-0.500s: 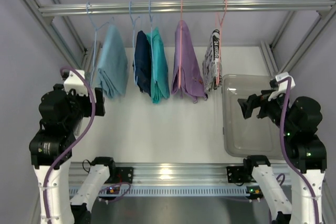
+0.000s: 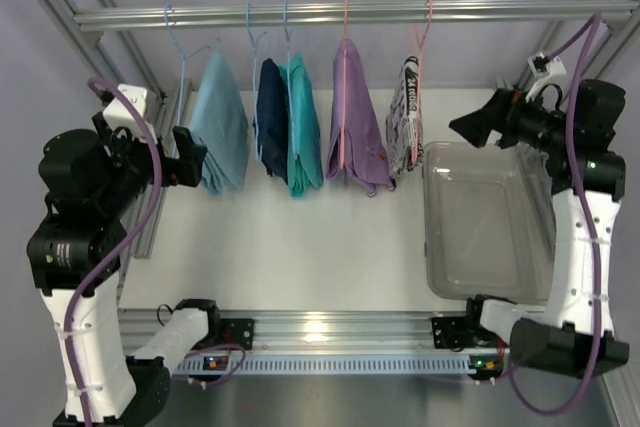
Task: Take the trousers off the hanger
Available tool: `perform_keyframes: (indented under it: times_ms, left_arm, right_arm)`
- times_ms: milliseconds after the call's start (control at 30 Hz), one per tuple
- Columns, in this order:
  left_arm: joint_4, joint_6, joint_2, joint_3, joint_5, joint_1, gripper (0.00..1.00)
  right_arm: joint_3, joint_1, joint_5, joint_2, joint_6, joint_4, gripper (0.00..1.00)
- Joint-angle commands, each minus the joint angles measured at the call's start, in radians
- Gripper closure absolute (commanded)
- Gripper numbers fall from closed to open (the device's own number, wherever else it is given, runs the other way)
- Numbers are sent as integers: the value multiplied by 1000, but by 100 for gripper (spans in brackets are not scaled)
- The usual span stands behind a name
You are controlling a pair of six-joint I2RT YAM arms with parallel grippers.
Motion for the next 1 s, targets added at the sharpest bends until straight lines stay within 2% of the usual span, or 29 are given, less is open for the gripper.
perform_keyframes:
  times_ms: [0,100,133,200,467,667,800,933,967]
  left_arm:
    - [-20,22,30,15,111,3,1]
    - [5,31,29,-14,113,3,1]
    - [13,37,27,-23,113,3,1]
    - [34,46,18,-48,105,3,1]
    - [54,51,21,-60,102,3,1]
    - [63,37,32,-46,108,3,1]
    - [74,32,34,-45,117,3,1]
    - [100,23,32,-68,139,3,1]
    - [106,19,29,-75,142,3,1]
  right_arm:
    - [32,-66,-284,96,151,125,4]
    - [3,-64,-362,141,304,301,9]
    - [-38,-61,-381,151,415,446,10]
    - [-80,-40,-401,162,496,560,15]
    - [-96,107,-300,240,495,628,25]
    - [-117,147,-275,306,531,704,27]
    - [-152,156,-295,334,591,826,32]
    - [-220,172,-341,362,798,1077,39]
    - [-235,172,-352,365,836,1199,41]
